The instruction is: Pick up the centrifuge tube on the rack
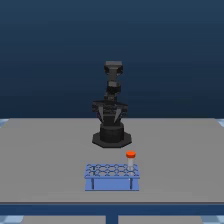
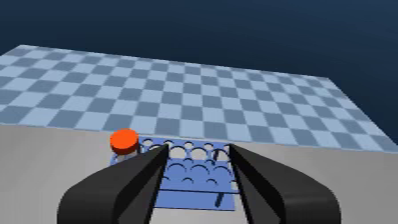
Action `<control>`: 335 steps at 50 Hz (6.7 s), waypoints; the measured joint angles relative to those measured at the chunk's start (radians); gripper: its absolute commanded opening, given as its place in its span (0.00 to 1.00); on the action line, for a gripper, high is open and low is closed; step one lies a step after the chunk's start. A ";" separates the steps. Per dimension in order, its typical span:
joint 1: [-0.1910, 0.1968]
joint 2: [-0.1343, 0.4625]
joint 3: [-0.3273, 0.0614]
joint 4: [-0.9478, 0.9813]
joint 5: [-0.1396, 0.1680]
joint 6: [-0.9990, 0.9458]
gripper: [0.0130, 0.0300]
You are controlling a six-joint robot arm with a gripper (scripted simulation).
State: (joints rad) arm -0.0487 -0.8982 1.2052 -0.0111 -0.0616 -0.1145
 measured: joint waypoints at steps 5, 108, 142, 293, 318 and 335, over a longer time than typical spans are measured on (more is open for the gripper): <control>0.002 0.002 -0.001 0.026 -0.001 -0.023 1.00; 0.215 0.231 -0.084 1.125 -0.151 -1.004 1.00; 0.330 0.480 -0.222 1.273 -0.221 -1.032 1.00; 0.378 0.729 -0.261 0.928 -0.300 -0.601 0.00; 0.378 0.695 -0.277 1.041 -0.276 -0.712 0.00; 0.378 0.652 -0.303 1.225 -0.249 -0.898 0.00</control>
State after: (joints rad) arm 0.3294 -0.2457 0.9025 1.2144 -0.3104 -1.0129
